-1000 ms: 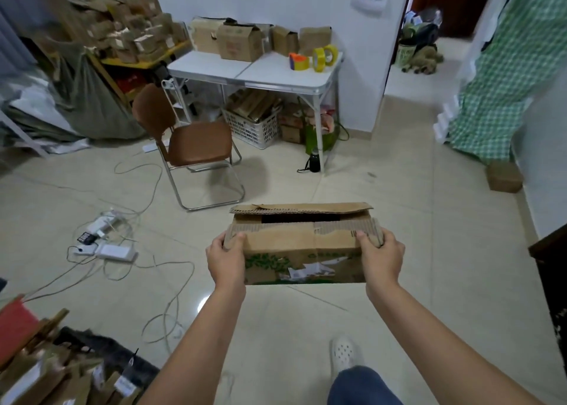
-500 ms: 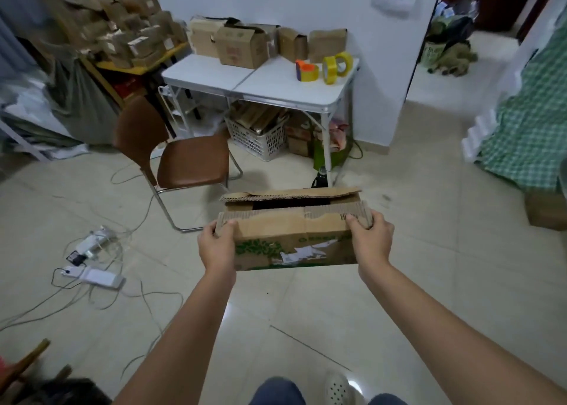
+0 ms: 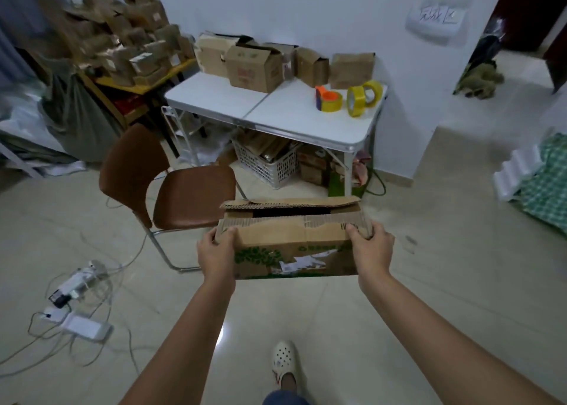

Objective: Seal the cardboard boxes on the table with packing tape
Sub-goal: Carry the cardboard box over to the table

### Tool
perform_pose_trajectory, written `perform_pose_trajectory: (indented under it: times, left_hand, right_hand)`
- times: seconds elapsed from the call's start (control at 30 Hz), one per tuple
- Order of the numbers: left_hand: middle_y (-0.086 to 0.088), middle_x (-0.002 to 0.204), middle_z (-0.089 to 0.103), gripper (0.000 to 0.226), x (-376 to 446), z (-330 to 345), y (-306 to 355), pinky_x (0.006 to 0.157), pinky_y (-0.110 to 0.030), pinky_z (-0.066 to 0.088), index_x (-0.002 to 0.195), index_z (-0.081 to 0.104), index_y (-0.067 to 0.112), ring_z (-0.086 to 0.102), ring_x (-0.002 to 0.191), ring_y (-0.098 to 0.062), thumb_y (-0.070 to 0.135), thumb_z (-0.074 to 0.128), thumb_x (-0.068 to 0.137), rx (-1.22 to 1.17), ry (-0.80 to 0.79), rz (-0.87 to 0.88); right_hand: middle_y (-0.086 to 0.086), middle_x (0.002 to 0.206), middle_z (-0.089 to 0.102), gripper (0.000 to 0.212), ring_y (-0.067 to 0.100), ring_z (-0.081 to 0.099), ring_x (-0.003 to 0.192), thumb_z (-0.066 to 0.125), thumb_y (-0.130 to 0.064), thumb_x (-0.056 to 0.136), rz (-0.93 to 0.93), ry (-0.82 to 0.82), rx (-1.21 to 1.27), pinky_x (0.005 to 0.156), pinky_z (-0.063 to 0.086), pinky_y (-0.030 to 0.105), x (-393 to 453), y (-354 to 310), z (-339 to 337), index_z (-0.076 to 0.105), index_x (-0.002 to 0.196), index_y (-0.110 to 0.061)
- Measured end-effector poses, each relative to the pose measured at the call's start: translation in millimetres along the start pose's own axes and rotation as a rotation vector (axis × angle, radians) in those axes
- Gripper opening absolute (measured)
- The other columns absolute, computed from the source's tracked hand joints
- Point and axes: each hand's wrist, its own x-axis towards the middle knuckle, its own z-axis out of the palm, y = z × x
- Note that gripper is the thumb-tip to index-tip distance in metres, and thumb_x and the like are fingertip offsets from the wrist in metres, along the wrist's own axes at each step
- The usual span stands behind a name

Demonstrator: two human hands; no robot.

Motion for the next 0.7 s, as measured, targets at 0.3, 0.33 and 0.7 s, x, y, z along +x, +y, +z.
perform_pose_trajectory:
  times: [0.3,0.33,0.7]
  left_hand:
    - [-0.002,0.129,0.046,0.045,174,36,88,0.093,-0.051,0.053,0.129,0.056,0.02,0.054,0.109,-0.025,0.038,0.067,0.089,0.064,-0.027,0.079]
    - [-0.002,0.129,0.046,0.046,189,40,92,0.092,-0.051,0.053,0.128,0.057,0.023,0.054,0.108,-0.025,0.04,0.068,0.087,0.062,-0.031,0.078]
    - [-0.002,0.125,0.053,0.052,333,109,152,0.089,-0.054,0.055,0.123,0.058,0.034,0.057,0.106,-0.026,0.056,0.067,0.077,0.081,0.006,0.074]
  right_hand:
    - [0.008,0.12,0.044,0.04,0.027,0.053,0.108,0.067,-0.032,0.09,-0.001,0.021,0.03,0.097,0.05,0.044,89,-91,133,0.06,0.124,-0.012]
    - [0.007,0.119,0.044,0.04,0.027,0.053,0.107,0.067,-0.032,0.09,-0.004,0.021,0.033,0.097,0.05,0.044,97,-97,142,0.06,0.124,-0.013]
    - [0.008,0.125,0.053,0.037,0.022,0.054,0.102,0.068,-0.034,0.088,-0.024,-0.038,0.037,0.085,0.048,0.034,233,-162,257,0.061,0.121,-0.017]
